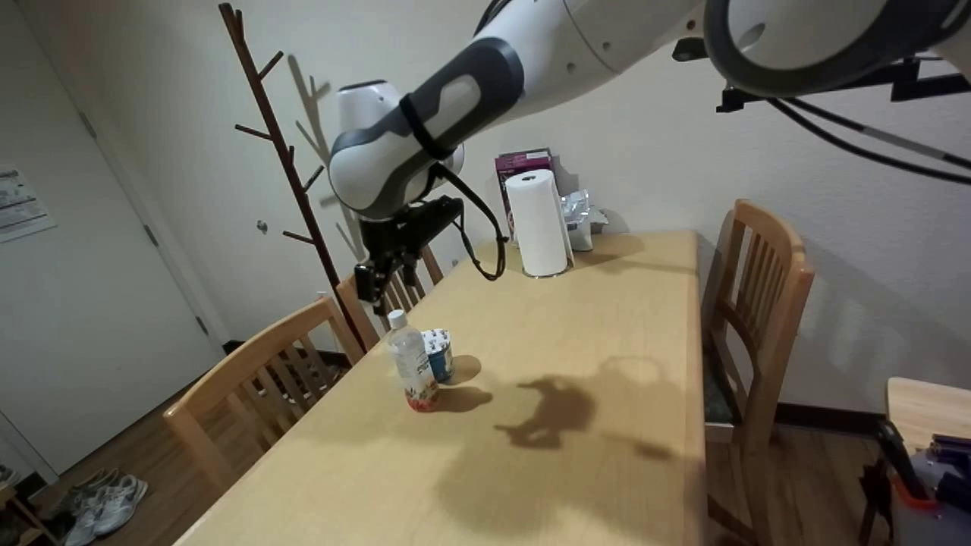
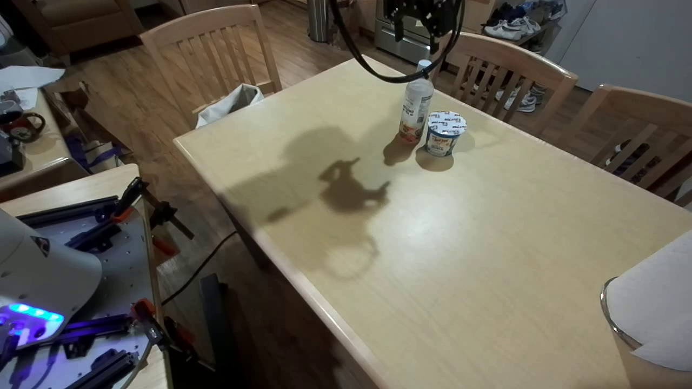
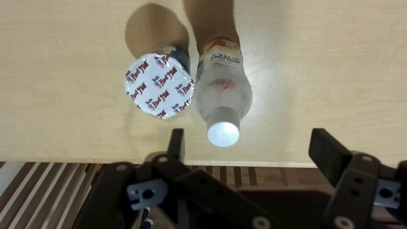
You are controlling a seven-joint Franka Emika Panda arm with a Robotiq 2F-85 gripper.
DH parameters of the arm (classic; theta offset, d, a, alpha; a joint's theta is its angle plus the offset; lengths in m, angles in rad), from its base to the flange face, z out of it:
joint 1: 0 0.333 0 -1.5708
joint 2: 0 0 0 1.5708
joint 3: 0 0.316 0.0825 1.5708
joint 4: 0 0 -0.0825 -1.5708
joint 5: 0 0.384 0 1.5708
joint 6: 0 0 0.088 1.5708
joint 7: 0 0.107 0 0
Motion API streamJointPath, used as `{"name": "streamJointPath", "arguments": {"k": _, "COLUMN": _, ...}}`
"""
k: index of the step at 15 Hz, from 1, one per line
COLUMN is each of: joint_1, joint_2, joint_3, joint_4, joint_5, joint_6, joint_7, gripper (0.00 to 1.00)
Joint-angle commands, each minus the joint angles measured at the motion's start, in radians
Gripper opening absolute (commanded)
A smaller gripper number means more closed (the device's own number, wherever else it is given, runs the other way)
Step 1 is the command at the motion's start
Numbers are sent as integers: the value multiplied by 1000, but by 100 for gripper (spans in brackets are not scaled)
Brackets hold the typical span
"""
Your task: Move the bottle forward
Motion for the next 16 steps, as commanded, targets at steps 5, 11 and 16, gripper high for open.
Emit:
{"name": "streamJointPath", "arguments": {"k": 5, "joint_1": -14, "joint_2": 129, "joint_3": 13, "joint_4": 236, "joint_5": 62, "joint_6": -252, "joint_7": 56, "gripper": 100}}
{"name": "streamJointPath", "arguments": {"k": 11, "joint_1": -19, "joint_2": 204, "joint_3": 7, "joint_4": 320, "joint_5": 73, "joint_6": -292, "joint_7": 48, "gripper": 100}}
{"name": "streamJointPath", "arguments": {"k": 16, "joint_1": -20, "joint_2": 235, "joint_3": 8, "joint_4": 344, "joint_5": 50, "joint_6": -250, "joint_7": -17, "gripper": 100}}
